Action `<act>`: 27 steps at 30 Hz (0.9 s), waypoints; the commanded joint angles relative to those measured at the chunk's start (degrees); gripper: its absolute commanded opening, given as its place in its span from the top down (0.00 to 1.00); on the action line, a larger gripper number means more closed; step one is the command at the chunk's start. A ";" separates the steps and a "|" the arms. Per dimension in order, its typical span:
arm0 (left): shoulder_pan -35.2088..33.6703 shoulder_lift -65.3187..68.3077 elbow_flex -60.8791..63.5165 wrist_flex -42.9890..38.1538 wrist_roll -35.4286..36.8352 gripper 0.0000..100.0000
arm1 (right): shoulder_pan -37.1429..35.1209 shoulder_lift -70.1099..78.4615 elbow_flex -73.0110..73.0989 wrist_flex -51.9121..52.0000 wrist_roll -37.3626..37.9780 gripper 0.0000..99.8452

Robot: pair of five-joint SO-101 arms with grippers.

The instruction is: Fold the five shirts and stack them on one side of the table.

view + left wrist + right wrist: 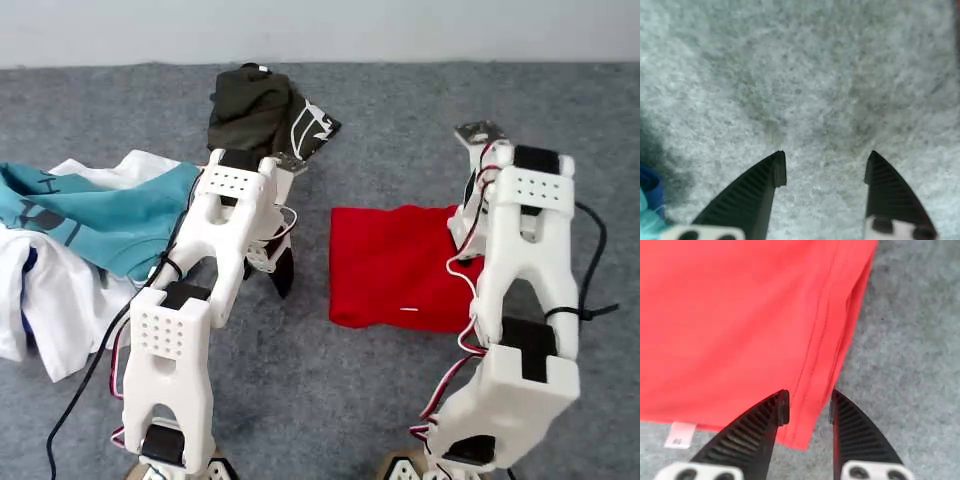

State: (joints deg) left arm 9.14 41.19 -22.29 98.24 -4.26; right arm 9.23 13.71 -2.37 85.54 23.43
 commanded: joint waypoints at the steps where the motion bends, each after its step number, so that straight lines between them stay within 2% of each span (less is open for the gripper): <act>1: 0.35 -4.48 -0.04 0.97 -0.79 0.74 | 1.10 -3.38 4.66 -5.76 3.16 0.85; 6: 0.70 -4.48 -0.04 2.02 -1.05 0.74 | 4.70 0.40 5.10 -11.82 3.78 0.85; 10: 0.62 -4.48 -0.04 2.02 -1.05 0.74 | 5.32 6.29 0.79 -10.07 3.43 0.78; 16: 0.70 -4.48 -0.04 1.93 -1.05 0.74 | 3.91 11.65 -3.34 -8.84 3.34 0.78; 21: 0.70 -4.48 -0.04 2.02 -1.05 0.74 | 1.01 9.36 -3.87 -8.75 2.73 0.78; 27: 0.70 -4.48 -0.04 2.02 -1.05 0.74 | 0.92 4.79 -3.87 -5.41 1.14 0.78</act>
State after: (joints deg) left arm 9.23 41.19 -22.20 98.95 -4.35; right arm 10.73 22.68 -4.22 77.89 25.54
